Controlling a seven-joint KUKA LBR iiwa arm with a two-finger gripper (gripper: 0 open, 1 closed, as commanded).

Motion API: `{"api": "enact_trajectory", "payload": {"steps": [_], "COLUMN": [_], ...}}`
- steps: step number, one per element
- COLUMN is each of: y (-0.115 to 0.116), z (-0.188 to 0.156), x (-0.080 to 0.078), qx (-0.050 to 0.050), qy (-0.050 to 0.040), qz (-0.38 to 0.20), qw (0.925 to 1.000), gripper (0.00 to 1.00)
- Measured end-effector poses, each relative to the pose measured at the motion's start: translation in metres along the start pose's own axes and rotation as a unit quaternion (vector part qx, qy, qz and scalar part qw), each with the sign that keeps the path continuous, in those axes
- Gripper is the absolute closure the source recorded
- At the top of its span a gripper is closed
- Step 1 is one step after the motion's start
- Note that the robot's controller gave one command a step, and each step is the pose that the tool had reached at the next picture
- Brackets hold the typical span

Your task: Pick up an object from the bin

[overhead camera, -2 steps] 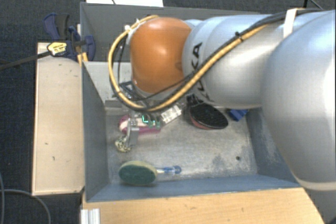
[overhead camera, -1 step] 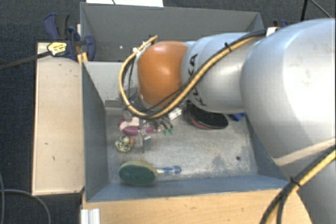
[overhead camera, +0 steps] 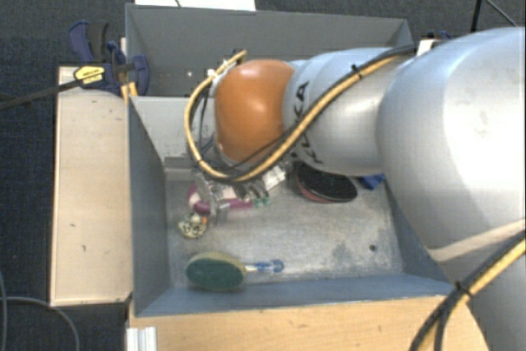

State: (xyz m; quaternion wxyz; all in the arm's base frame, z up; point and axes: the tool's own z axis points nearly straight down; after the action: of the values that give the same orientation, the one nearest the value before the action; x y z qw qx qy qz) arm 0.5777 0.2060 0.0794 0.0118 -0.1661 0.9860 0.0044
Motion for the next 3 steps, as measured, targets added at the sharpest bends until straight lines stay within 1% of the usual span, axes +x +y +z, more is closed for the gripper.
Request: {"api": "enact_trajectory", "payload": {"steps": [1, 2, 3], "y": [0.005, 0.006, 0.031], "z": [-0.14, -0.135, 0.004], "x": [-0.013, -0.011, 0.043], "qx": [0.002, 0.002, -0.003], "qy": [0.0055, 0.0105, 0.0119], "qz": [0.006, 0.009, -0.35], "qw": [1.0, 0.9999, 0.9368], "gripper": [1.0, 0.0, 0.0]}}
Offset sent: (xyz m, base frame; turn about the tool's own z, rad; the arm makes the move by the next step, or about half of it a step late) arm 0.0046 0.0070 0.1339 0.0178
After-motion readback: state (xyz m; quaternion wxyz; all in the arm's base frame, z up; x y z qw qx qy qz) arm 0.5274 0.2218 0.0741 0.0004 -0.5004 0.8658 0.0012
